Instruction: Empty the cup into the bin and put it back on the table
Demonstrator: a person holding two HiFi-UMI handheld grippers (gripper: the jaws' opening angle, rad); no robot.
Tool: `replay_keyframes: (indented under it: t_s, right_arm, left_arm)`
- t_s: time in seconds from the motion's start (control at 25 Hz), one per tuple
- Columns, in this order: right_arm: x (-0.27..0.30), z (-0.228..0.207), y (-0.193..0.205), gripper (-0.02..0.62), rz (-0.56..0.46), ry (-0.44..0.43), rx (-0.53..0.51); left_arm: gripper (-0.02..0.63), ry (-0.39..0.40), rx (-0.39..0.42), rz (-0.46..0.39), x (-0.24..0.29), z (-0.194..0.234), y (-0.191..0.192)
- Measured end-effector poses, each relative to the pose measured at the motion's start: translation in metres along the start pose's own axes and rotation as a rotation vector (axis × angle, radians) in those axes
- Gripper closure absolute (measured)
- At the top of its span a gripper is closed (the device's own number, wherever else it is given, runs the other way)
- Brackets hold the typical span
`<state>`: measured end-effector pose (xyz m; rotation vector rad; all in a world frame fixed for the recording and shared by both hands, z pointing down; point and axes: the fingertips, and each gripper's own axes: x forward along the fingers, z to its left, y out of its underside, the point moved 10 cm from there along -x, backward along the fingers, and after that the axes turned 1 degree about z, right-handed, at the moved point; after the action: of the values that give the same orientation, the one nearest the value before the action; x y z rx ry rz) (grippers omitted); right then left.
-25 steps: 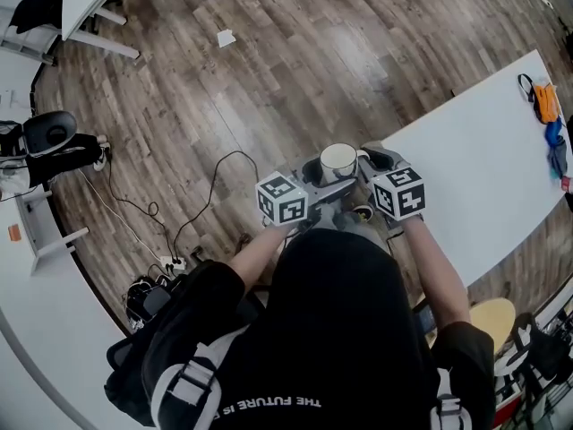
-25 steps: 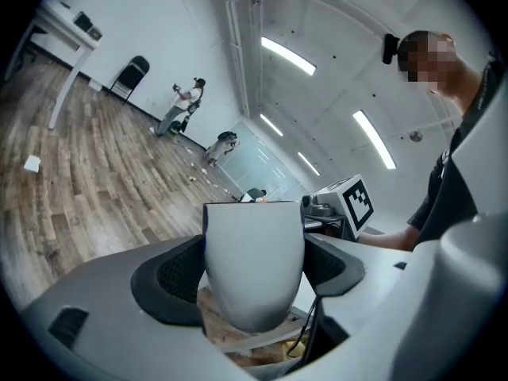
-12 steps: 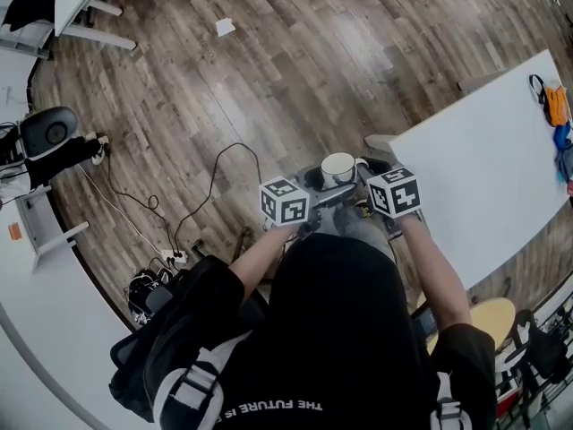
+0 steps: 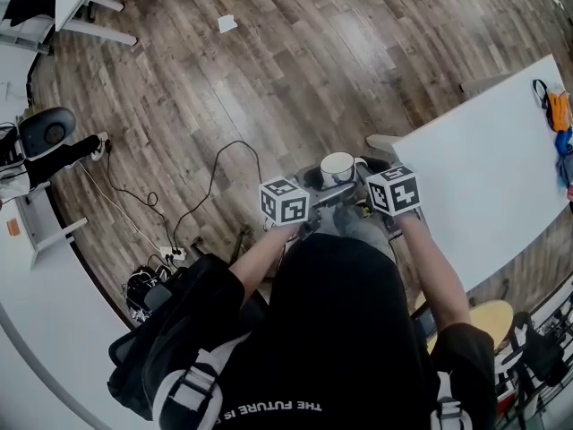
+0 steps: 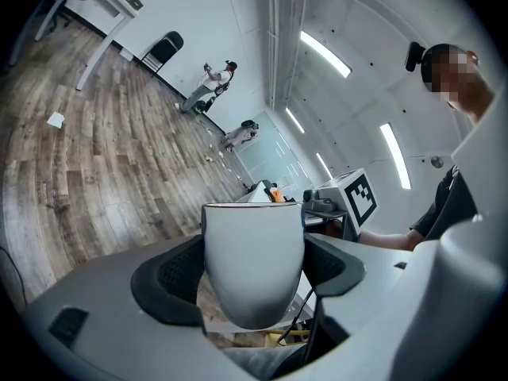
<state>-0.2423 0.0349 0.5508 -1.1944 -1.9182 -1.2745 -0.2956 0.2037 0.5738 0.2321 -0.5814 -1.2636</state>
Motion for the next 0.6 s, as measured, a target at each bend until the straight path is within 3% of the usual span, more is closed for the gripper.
replay_keyframes:
  t_s: [0.6]
  right_arm:
    - [0.0074, 0.0054, -0.0062, 0.548, 0.014, -0.004, -0.022]
  left_arm:
    - [0.235, -0.007, -0.001, 0.007, -0.0073, 0.0055, -0.0028]
